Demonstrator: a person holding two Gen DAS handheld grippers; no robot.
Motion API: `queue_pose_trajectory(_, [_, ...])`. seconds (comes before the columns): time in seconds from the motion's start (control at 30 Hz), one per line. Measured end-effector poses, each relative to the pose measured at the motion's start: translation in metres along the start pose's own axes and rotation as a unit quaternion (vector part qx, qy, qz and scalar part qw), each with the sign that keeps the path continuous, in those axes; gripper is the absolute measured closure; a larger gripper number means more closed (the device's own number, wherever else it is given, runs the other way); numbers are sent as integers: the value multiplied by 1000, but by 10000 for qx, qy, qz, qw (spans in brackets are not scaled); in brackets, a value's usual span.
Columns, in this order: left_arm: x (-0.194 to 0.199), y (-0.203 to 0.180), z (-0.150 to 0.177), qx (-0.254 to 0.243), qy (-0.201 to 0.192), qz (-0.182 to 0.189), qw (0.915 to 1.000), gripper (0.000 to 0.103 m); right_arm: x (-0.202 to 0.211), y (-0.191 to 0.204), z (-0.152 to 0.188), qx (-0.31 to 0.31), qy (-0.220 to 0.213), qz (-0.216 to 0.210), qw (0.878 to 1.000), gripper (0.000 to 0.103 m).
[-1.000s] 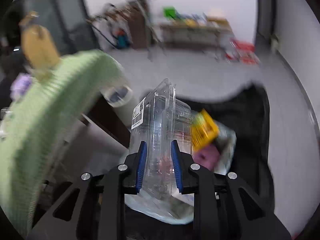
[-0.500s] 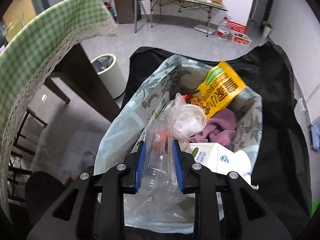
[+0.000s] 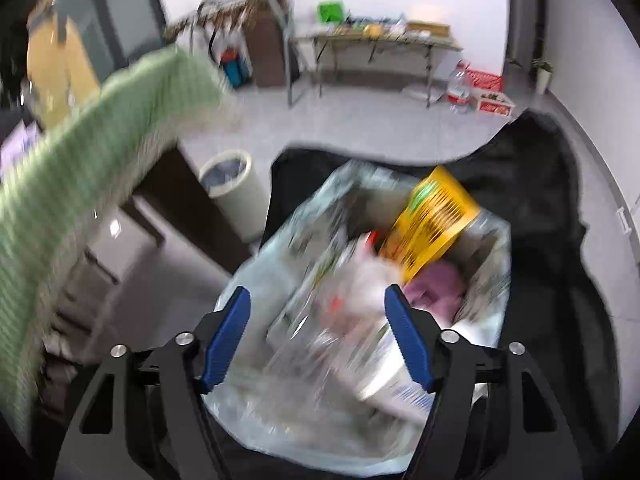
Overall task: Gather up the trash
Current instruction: 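Open the right gripper to drop the clamshell into the bag, then lower the blue box over the bag and open the left gripper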
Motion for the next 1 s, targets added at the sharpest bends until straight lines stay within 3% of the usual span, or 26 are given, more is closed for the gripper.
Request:
queue_pose_trajectory(0.07, [-8, -28, 8, -167, 84, 163, 9997, 43, 14, -13, -11, -108, -85, -113, 9998, 34])
queue_pose_trajectory(0.17, [-20, -69, 24, -396, 265, 472, 9977, 43, 31, -24, -16, -142, 142, -503, 9985, 35])
queue_pose_trajectory(0.23, [-29, -92, 35, -475, 469, 699, 9953, 43, 43, -29, -12, -98, 288, -888, 9956, 57])
queue_pose_trajectory(0.27, [-32, -100, 38, -499, 546, 784, 9942, 43, 46, -28, -8, -118, 362, -987, 9944, 80])
queue_pose_trajectory(0.3, [-35, -109, 44, -538, 639, 882, 9926, 43, 48, -29, -4, -183, 448, -1101, 9927, 91])
queue_pose_trajectory(0.37, [-43, -133, 59, -729, 830, 1054, 9883, 43, 50, -29, 5, -287, 604, -1420, 9876, 99])
queue_pose_trajectory(0.47, [-54, -161, 79, -1013, 1016, 1183, 9826, 43, 33, -11, 22, -210, 877, -1769, 9801, 100])
queue_pose_trajectory(0.6, [-66, -185, 98, -1192, 1276, 1304, 9760, 43, -7, -5, 32, -200, 1015, -1441, 9841, 100])
queue_pose_trajectory(0.8, [-80, -201, 114, -1347, 1429, 1265, 9723, 43, -54, -25, 32, -738, 961, -1602, 9796, 102])
queue_pose_trajectory(1.0, [-99, -221, 129, -1372, 1768, 1322, 9656, 43, -63, -4, 24, -21, 816, -1107, 9905, 103])
Point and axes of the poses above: each gripper's, at about its wrist camera, not at the fingertips, and x roughly against the way its jaws point, y to its left, z to its underside, the point moved 1 cm from there along -x, roughly the way its jaws point, and after that the axes turned 10 degrees about -z, right-handed, at the moved point
